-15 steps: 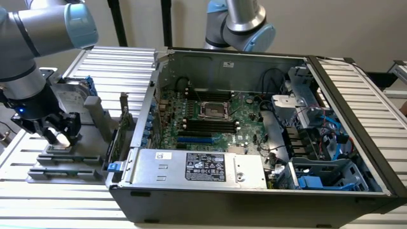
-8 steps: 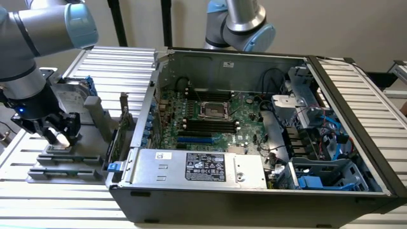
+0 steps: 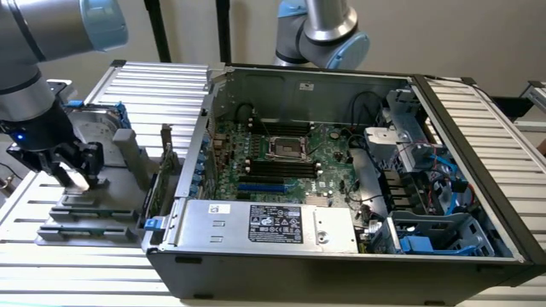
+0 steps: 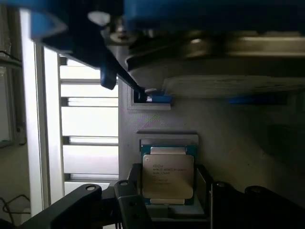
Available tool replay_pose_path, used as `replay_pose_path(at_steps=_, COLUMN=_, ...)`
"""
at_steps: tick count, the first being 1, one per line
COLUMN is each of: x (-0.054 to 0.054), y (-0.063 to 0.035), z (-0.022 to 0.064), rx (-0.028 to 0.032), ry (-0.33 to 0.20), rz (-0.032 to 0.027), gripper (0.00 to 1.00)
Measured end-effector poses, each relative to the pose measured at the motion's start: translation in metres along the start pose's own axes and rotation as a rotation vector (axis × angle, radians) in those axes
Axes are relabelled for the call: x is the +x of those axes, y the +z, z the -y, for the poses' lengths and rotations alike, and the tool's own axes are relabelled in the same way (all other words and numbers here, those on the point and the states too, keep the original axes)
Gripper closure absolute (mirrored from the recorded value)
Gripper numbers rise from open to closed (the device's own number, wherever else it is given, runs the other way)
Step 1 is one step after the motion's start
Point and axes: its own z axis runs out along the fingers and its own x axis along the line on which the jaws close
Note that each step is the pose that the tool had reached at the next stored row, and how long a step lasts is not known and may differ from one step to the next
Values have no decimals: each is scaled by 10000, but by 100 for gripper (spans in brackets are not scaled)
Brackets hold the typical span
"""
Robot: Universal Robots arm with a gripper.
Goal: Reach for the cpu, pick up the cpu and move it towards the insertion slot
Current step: 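Pick up the cpu and move it towards the insertion slot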
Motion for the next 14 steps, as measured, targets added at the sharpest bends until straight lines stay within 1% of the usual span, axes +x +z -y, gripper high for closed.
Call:
replay_pose_path(at_steps=5, x=-35, y=-228, z=3, rx=2, ry=-1, rz=-29, gripper=45)
replay_pose_path(at_steps=14, x=-149, y=-637, z=8, rx=1, ry=-1, rz=-46, gripper=45)
